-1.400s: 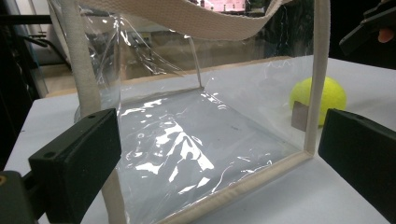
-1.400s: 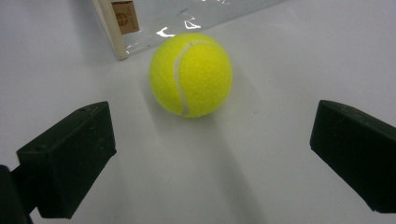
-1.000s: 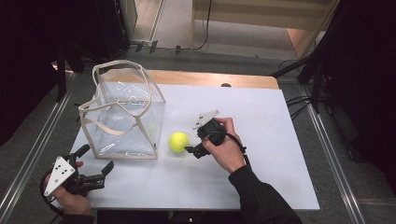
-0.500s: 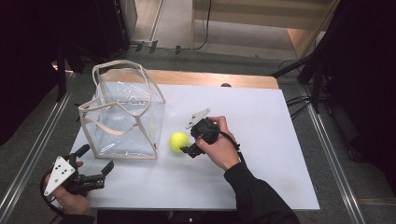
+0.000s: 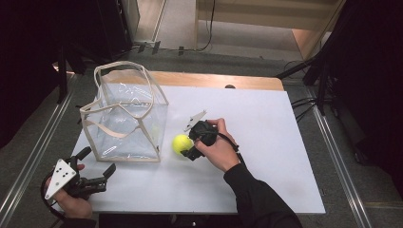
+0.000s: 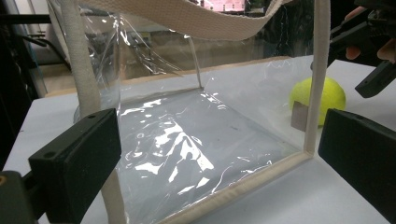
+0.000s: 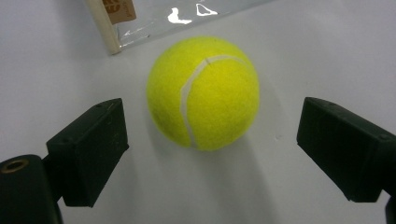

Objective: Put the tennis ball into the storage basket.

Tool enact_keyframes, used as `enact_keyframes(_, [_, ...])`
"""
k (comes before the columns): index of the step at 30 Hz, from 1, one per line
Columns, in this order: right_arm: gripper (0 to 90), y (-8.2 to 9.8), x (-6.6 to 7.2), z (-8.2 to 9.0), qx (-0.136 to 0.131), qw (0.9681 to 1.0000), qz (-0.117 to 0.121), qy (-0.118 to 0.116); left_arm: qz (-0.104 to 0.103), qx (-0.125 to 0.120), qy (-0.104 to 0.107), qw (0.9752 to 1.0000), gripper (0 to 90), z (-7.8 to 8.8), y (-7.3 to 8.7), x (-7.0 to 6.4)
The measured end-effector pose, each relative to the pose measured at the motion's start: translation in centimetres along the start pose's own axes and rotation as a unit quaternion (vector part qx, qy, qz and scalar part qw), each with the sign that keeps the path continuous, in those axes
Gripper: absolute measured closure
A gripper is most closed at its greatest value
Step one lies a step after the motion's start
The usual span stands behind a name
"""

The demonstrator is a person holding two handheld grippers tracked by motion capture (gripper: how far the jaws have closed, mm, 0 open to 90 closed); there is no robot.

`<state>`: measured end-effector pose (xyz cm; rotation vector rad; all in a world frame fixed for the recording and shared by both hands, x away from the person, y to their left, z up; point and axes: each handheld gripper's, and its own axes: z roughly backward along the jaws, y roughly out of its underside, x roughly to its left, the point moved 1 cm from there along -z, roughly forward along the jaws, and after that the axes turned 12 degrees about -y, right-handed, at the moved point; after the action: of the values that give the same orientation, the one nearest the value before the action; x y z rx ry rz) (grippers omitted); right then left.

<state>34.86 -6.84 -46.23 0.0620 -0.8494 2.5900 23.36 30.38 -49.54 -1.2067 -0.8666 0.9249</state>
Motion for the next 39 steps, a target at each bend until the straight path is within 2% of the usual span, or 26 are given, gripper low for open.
enact_keyframes(10, [7.3,-0.6,-0.3,-0.9,0.020,0.9998,-0.003,-0.003,0.000,0.000,0.000,1.0000,0.0,0.0,0.0,0.0])
enact_keyframes(11, [7.3,-0.6,-0.4,-1.0,0.019,0.9998,0.005,-0.006,-0.001,0.001,0.001,1.0000,0.0,0.0,0.0,0.0])
enact_keyframes(12, [7.3,-0.7,-0.4,-1.1,0.022,0.9997,-0.002,-0.006,0.000,0.001,0.001,1.0000,0.0,0.0,0.0,0.0])
enact_keyframes(15, [7.4,-0.9,-0.5,-1.5,0.028,0.9996,0.001,-0.008,-0.003,0.001,0.001,1.0000,0.0,0.0,0.0,0.0])
enact_keyframes(16, [7.4,-0.9,-0.4,-1.6,0.033,0.9994,-0.005,-0.010,-0.002,0.001,0.001,1.0000,0.0,0.0,0.0,0.0])
enact_keyframes(23, [7.4,-1.2,-0.7,-2.5,0.049,0.9987,0.002,-0.011,-0.002,0.001,0.001,1.0000,0.0,0.0,0.0,0.0])
enact_keyframes(25, [7.4,-1.3,-0.6,-2.6,0.055,0.9984,-0.005,-0.012,-0.002,0.001,0.001,1.0000,0.0,0.0,0.0,0.0])
enact_keyframes(26, [7.4,-1.4,-0.8,-2.8,0.052,0.9986,0.004,-0.013,-0.003,0.002,0.001,1.0000,0.0,0.1,0.0,0.0])
enact_keyframes(28, [7.4,-1.4,-0.7,-2.9,0.058,0.9982,-0.003,-0.013,-0.003,0.002,0.000,1.0000,0.0,0.0,0.0,0.0])
enact_keyframes(30, [7.4,-1.5,-0.9,-3.0,0.059,0.9982,0.004,-0.013,-0.003,0.001,0.000,1.0000,0.0,0.0,0.0,0.0])
enact_keyframes(35, [7.4,-1.5,-0.9,-3.1,0.061,0.9980,-0.005,-0.016,-0.002,0.001,0.002,1.0000,0.0,0.0,0.0,0.0])
enact_keyframes(39, [7.5,-1.5,-1.1,-3.2,0.066,0.9977,0.000,-0.017,-0.002,0.001,0.002,1.0000,0.0,0.1,0.0,0.0])
